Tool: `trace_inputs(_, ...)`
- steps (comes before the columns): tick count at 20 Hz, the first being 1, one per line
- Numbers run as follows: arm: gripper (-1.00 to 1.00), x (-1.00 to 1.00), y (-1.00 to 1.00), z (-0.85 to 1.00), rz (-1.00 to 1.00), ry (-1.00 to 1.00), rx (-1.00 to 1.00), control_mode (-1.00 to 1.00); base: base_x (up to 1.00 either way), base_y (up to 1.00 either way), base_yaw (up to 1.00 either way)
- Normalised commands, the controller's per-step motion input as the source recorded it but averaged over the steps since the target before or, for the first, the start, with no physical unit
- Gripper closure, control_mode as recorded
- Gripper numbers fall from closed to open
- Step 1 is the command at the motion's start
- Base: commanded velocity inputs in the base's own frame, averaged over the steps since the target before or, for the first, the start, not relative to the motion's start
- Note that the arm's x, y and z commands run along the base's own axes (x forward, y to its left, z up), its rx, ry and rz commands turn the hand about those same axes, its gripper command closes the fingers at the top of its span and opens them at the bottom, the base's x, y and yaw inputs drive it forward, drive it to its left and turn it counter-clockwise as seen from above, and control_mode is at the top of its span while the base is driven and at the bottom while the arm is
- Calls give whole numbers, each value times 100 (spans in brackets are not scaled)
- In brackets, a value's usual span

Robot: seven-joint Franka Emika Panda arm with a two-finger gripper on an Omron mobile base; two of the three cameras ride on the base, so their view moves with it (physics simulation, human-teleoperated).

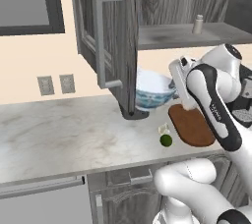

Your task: Open the cabinet. Place the bowl and condiment on the counter. Then place the lime and garlic on the cutting board.

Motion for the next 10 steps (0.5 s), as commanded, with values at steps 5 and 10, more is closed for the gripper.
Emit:
trace_inputs(5, 100, 76, 28, -74, 40, 0, -15, -100, 0, 0, 0)
trace_inputs(10, 100, 91, 38, -83, 36, 2, -18, -100, 0, 0, 0)
